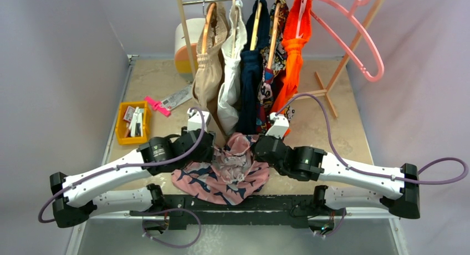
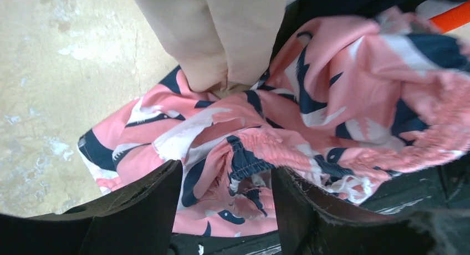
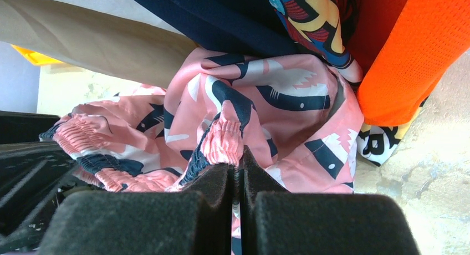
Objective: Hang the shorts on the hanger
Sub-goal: Adjust the shorts at the center of the board.
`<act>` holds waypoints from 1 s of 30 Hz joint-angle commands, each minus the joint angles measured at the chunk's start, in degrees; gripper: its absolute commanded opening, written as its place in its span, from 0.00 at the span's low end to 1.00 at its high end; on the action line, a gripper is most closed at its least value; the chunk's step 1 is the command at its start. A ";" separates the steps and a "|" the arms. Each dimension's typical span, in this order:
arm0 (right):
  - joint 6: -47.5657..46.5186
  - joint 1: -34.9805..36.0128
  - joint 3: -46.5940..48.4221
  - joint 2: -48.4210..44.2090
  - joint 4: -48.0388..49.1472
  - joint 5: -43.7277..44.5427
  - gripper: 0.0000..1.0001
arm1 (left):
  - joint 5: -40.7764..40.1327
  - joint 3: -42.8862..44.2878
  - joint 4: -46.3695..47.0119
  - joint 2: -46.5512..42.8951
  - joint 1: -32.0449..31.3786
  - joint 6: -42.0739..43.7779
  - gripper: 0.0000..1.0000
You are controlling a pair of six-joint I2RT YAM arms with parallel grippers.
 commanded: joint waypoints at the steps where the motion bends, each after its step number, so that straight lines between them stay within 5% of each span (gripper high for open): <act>1: 0.24 -0.41 0.84 -0.99 0.97 1.48 0.00 | -3.25 8.42 -5.42 -2.95 0.11 -0.42 0.60; 9: -0.40 -1.03 1.03 -0.73 1.57 1.56 0.00 | 3.63 10.88 -11.70 -6.52 0.16 -2.37 0.59; 19: -1.07 -2.65 1.13 0.06 1.97 0.86 0.00 | 15.88 7.43 -12.47 -10.61 0.12 -2.73 0.47; 30: -4.08 -6.24 1.35 1.83 5.96 -2.25 0.00 | 19.56 2.55 -8.84 -12.06 0.11 -2.65 0.54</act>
